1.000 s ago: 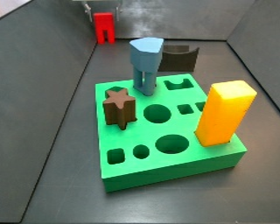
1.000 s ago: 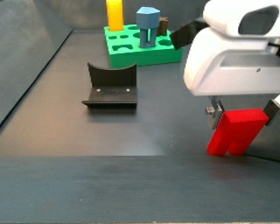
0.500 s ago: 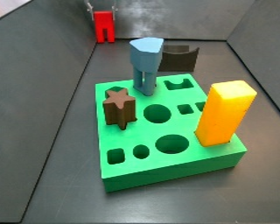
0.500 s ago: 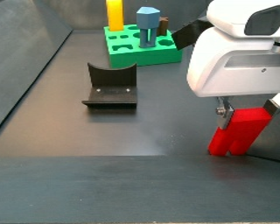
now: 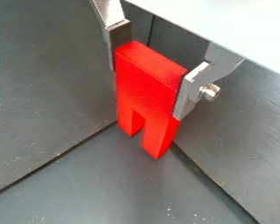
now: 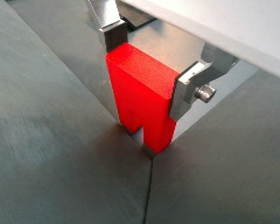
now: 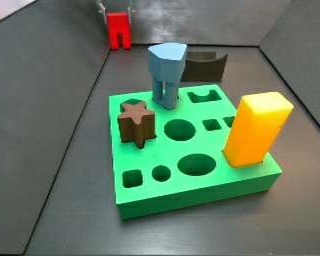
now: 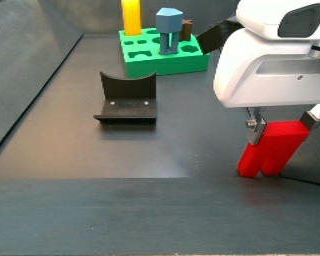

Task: Pick up the double-square object. Move up. Move to above the board. Insert the double-square object.
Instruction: Pick up the double-square object, then move up.

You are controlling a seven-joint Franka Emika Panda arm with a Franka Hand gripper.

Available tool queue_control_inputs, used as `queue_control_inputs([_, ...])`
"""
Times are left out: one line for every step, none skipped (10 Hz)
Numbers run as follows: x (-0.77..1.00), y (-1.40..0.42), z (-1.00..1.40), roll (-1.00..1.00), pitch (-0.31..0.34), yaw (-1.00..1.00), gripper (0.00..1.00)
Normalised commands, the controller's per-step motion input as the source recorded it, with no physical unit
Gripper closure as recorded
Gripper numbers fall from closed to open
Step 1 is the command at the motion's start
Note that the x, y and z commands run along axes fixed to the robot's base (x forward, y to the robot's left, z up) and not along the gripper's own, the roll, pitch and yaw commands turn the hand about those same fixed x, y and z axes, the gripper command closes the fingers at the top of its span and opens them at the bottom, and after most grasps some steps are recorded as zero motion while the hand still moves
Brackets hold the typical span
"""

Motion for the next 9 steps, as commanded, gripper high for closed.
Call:
queue_control_inputs([0.00,0.00,0.00,0.00,0.000,0.00,1.00])
queue_control_inputs([0.00,0.00,0.83,0.00,0.000,0.00,1.00])
queue_control_inputs([-0.05,0.06,0.77,0.01,0.041,-0.02,1.00])
queue_control_inputs([-0.07,0.05,0.68,0.02,0.078,-0.03,1.00])
queue_control_inputs([-0.05,0.02,0.55,0.05,0.096,-0.03,1.00])
queue_control_inputs([-0.04,0.01,0.45,0.07,0.106,-0.01,1.00])
queue_control_inputs([-0.03,0.01,0.38,0.08,0.112,0.00,1.00])
queue_control_inputs([-0.03,0.00,0.26,0.09,0.118,0.02,1.00])
queue_control_inputs([-0.03,0.00,0.17,0.09,0.117,0.02,1.00])
